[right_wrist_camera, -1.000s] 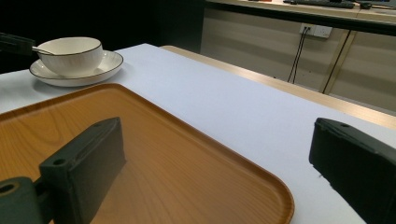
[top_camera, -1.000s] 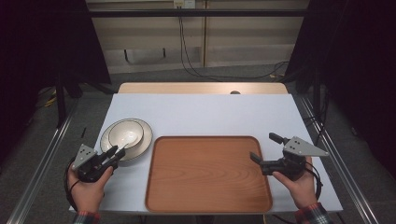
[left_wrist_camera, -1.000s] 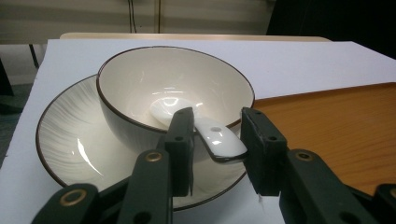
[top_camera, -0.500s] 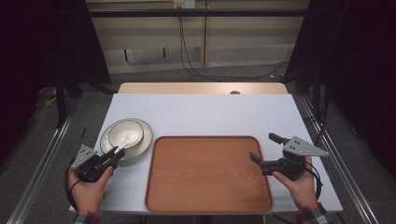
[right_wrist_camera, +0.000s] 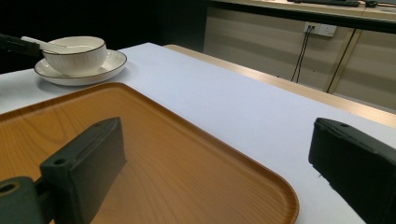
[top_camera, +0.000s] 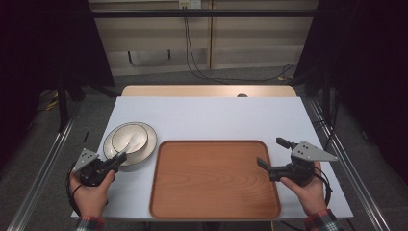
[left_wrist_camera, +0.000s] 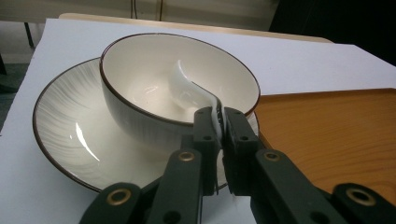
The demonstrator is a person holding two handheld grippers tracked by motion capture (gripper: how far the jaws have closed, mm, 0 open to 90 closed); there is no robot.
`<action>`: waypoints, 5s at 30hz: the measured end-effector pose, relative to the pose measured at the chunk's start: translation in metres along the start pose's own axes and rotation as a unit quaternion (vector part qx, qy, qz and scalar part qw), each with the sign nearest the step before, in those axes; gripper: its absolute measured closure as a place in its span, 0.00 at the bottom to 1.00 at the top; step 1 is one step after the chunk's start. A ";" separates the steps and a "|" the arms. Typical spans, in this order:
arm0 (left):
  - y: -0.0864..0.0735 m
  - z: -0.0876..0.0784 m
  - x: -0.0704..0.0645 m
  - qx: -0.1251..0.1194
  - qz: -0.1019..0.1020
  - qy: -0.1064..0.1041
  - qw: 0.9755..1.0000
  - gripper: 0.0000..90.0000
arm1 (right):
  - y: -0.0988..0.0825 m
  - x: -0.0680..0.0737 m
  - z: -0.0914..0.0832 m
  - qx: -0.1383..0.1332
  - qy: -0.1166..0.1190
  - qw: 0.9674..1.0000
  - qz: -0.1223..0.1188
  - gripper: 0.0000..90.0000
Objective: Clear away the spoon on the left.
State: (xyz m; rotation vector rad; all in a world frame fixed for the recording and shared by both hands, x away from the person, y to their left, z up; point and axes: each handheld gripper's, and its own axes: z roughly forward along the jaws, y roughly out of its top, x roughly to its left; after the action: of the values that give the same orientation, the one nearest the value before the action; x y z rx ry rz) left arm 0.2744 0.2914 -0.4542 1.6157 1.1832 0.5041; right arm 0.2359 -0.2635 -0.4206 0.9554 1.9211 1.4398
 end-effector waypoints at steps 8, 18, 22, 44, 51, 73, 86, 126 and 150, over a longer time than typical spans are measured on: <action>0.007 0.000 0.001 -0.015 -0.002 0.009 1.000 0.95 | 0.000 0.001 0.000 0.001 0.001 1.000 0.001 0.03; 0.017 0.001 0.002 -0.029 -0.003 0.004 1.000 0.94 | 0.000 0.001 0.000 0.001 -0.001 1.000 -0.002 0.03; 0.019 0.002 0.007 -0.036 -0.009 0.008 0.999 0.94 | 0.000 0.000 0.001 0.001 0.003 1.000 -0.004 0.03; 0.034 0.019 0.018 -0.082 -0.012 0.023 0.996 0.94 | -0.001 0.001 0.001 0.003 0.007 1.000 -0.007 0.03; 0.042 0.027 0.020 -0.079 -0.008 0.021 0.997 0.94 | 0.000 -0.001 -0.001 0.000 0.004 1.000 -0.007 0.04; 0.059 0.058 0.020 -0.084 -0.018 0.032 0.996 0.95 | 0.000 -0.001 -0.003 -0.004 0.005 1.000 -0.003 0.03; 0.058 0.053 0.020 -0.091 -0.022 0.022 0.995 0.95 | 0.000 -0.002 -0.004 -0.008 0.005 1.000 -0.001 0.03; 0.094 0.033 -0.020 -0.102 -0.016 -0.099 0.990 0.95 | -0.002 0.000 -0.003 -0.007 0.024 1.000 -0.004 0.00; 0.084 0.045 -0.051 -0.060 -0.008 -0.169 0.984 0.95 | -0.003 0.001 -0.003 -0.003 0.024 1.000 -0.009 0.00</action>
State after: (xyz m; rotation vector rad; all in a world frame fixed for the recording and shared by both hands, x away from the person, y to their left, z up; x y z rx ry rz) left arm 0.3249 0.2258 -0.3853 1.5148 0.8933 0.2713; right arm 0.2324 -0.2644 -0.4227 0.9067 1.9540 1.4695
